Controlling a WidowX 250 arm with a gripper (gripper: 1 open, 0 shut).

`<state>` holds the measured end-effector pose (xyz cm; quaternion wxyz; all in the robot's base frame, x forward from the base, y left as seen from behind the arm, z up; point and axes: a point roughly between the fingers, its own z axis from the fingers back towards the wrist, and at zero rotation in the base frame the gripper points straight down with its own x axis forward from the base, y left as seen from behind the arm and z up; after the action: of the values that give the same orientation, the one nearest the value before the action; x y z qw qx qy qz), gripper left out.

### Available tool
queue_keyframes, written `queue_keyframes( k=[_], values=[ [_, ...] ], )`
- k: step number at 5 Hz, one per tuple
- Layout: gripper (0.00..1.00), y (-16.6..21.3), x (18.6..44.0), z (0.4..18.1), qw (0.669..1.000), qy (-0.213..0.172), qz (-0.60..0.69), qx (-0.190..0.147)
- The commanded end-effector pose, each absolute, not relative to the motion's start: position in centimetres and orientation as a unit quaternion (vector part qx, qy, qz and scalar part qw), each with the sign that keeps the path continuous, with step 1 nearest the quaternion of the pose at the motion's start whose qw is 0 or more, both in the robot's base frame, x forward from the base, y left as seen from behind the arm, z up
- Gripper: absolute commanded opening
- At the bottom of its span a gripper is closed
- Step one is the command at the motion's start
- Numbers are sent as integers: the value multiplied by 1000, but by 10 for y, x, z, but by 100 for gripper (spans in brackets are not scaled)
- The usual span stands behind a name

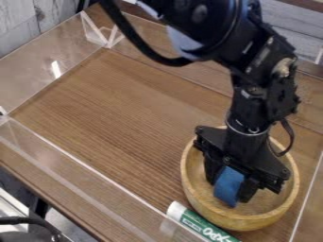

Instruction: Remove the blue block from inside the brown bowl and put it on the table

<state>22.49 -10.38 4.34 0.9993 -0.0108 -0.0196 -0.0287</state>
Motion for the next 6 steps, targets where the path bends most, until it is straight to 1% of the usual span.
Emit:
queue_keyframes(
  k=[1,2,3,4,5,6],
  values=[
    [0,-103,232,61,999,-40,-28,-14],
    [0,-101,232,67,999,-38,-30,-9],
    [0,-97,233,81,999,-40,-31,-2],
    [0,-89,234,110,999,-46,-29,9],
    [0,-72,237,139,998,-57,-21,19],
    [0,-42,247,155,997,-67,-2,34]
  ],
)
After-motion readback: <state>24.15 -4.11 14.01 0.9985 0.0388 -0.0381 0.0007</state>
